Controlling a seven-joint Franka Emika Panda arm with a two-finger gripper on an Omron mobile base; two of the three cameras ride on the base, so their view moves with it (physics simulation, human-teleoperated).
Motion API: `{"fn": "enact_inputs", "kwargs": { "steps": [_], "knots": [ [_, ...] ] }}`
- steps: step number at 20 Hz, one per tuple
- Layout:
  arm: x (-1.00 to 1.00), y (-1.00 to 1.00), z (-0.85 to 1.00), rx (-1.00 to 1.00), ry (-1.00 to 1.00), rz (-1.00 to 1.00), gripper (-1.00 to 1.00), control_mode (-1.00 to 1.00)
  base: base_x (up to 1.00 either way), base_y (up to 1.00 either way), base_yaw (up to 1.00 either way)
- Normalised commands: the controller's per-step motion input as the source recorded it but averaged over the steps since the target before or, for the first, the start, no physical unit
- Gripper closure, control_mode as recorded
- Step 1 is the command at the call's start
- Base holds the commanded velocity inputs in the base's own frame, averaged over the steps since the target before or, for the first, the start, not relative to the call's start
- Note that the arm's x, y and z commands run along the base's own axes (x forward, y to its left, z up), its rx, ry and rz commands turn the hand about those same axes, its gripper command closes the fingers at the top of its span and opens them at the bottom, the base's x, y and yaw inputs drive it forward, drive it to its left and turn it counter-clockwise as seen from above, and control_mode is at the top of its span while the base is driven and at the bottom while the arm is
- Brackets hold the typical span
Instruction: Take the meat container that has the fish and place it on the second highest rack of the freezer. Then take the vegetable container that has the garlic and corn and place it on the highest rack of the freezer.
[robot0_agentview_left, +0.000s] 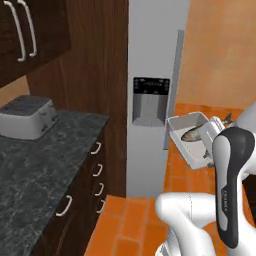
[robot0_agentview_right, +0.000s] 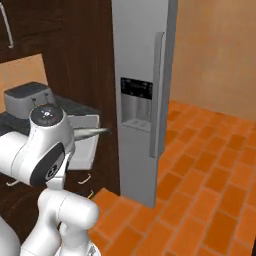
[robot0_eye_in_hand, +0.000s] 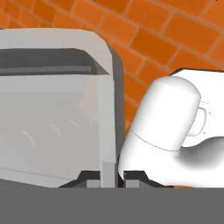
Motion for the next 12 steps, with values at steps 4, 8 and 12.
{"fn": "enact_inputs", "kwargs": {
  "steps": [4,8,12],
  "knots": [
    [0.00,0.00,0.00,0.00,0.00,0.00,1.00,1.00,0.09,-0.47,-0.76],
    [0.00,0.00,0.00,0.00,0.00,0.00,1.00,1.00,0.37,-0.64,-0.64],
    [0.00,0.00,0.00,0.00,0.00,0.00,1.00,1.00,0.80,-0.77,-0.42]
  ]
}}
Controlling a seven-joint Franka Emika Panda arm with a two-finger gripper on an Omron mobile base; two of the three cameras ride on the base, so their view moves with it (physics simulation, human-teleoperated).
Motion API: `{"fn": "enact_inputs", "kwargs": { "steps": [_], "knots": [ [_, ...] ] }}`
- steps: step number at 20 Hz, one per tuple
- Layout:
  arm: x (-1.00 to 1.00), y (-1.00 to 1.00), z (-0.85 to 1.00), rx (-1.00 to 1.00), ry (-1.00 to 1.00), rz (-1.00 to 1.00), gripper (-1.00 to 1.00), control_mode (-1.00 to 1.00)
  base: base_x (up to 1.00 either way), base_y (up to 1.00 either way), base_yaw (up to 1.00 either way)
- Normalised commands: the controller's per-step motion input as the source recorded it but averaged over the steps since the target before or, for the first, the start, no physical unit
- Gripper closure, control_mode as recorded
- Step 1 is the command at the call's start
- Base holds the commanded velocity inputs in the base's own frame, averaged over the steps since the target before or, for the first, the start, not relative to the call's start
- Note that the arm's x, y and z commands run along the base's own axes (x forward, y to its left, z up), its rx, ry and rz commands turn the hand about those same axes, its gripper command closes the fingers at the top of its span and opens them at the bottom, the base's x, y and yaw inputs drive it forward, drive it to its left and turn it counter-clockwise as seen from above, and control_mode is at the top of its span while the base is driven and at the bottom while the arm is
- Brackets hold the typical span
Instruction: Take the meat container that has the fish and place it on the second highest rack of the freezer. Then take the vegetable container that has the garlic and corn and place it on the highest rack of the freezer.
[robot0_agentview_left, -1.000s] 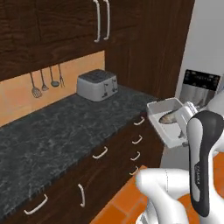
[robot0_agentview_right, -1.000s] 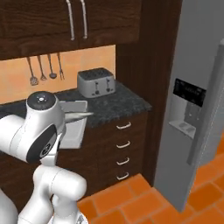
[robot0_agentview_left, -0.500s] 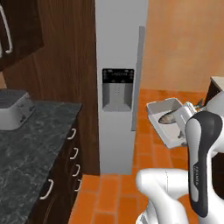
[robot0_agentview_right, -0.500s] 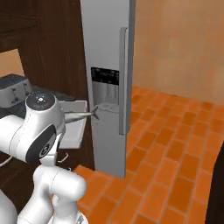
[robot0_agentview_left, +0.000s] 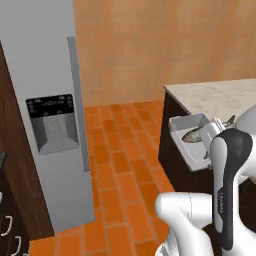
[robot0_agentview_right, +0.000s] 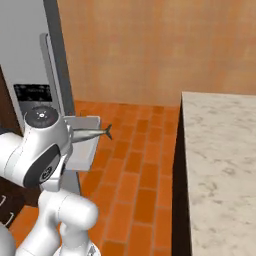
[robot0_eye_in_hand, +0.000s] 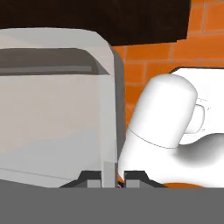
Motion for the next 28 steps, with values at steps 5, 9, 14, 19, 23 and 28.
{"fn": "enact_inputs", "kwargs": {
  "steps": [5,9,14,19,23,28],
  "knots": [
    [0.00,0.00,0.00,0.00,0.00,0.00,1.00,1.00,0.97,-0.63,-0.04],
    [0.00,0.00,0.00,0.00,0.00,0.00,1.00,1.00,1.00,-0.26,0.11],
    [0.00,0.00,0.00,0.00,0.00,0.00,1.00,1.00,1.00,-0.38,0.14],
    [0.00,0.00,0.00,0.00,0.00,0.00,1.00,1.00,1.00,-0.44,0.14],
    [0.00,0.00,0.00,0.00,0.00,0.00,1.00,1.00,1.00,-0.15,0.15],
    [0.00,0.00,0.00,0.00,0.00,0.00,1.00,1.00,1.00,0.00,0.17]
  ]
}}
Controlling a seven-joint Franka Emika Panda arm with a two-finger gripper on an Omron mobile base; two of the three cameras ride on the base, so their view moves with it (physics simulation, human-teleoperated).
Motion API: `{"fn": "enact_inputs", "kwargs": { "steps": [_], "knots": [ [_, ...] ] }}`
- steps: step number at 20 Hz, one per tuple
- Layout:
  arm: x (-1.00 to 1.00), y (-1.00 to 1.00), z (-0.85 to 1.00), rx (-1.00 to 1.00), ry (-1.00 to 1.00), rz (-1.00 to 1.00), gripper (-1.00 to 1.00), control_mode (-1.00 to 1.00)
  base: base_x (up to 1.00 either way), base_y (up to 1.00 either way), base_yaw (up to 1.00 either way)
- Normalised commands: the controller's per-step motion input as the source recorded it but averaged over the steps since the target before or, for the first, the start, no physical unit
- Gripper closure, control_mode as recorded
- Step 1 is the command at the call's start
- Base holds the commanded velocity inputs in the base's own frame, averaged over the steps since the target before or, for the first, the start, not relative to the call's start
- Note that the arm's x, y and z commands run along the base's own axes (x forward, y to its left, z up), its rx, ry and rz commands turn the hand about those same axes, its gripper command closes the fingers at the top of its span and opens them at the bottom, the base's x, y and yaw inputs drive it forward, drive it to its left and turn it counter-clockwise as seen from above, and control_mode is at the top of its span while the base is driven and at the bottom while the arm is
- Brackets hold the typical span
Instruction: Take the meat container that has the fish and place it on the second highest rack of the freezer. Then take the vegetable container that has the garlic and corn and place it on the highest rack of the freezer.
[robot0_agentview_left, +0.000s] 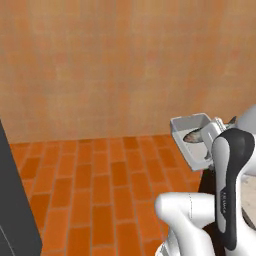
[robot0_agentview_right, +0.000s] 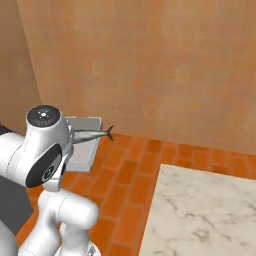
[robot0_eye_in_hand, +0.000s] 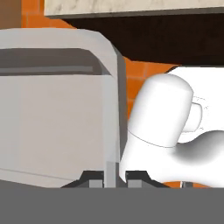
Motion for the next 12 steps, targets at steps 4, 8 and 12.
{"fn": "enact_inputs", "kwargs": {
  "steps": [4,8,12],
  "knots": [
    [0.00,0.00,0.00,0.00,0.00,0.00,1.00,1.00,1.00,-0.04,0.55],
    [0.00,0.00,0.00,0.00,0.00,0.00,1.00,1.00,0.91,-0.10,0.78],
    [0.00,0.00,0.00,0.00,0.00,0.00,1.00,1.00,0.88,-0.14,0.78]
  ]
}}
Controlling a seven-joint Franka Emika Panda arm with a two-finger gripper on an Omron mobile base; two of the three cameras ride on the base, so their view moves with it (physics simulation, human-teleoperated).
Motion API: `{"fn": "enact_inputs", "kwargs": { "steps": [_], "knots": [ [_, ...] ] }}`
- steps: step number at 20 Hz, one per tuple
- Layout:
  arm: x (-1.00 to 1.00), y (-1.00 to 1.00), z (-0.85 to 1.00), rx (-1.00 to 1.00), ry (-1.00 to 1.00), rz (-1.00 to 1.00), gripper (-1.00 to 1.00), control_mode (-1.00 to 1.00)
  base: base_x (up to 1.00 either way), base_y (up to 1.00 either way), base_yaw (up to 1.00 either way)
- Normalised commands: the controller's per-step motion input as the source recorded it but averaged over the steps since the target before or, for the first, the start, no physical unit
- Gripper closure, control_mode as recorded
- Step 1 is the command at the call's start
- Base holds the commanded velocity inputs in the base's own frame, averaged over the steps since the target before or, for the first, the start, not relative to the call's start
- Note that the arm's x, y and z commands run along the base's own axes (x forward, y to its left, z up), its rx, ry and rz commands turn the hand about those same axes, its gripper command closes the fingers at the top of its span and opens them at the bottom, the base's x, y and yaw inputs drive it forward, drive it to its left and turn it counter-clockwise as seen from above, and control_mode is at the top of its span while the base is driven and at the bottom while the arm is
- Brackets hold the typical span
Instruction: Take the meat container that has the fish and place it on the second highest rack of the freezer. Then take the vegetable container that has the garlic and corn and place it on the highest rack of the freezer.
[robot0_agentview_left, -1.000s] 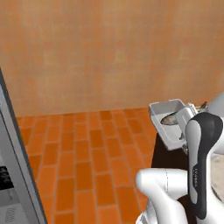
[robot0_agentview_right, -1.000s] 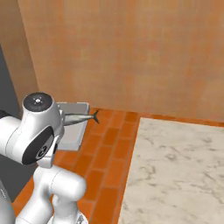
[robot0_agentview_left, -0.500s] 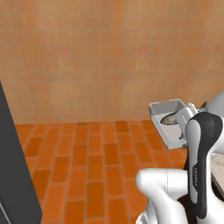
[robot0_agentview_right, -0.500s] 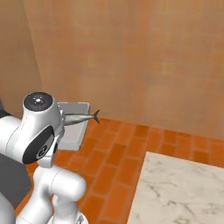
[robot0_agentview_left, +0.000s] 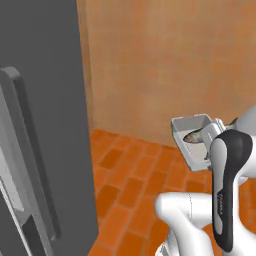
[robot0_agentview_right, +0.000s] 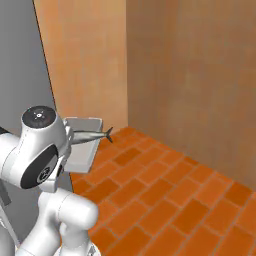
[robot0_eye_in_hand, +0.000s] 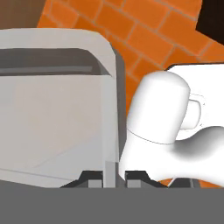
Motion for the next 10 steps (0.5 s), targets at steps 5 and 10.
{"fn": "enact_inputs", "kwargs": {
  "steps": [5,10],
  "knots": [
    [0.00,0.00,0.00,0.00,0.00,0.00,1.00,1.00,0.84,-0.31,0.73],
    [0.00,0.00,0.00,0.00,0.00,0.00,1.00,1.00,0.32,-0.31,0.69]
  ]
}}
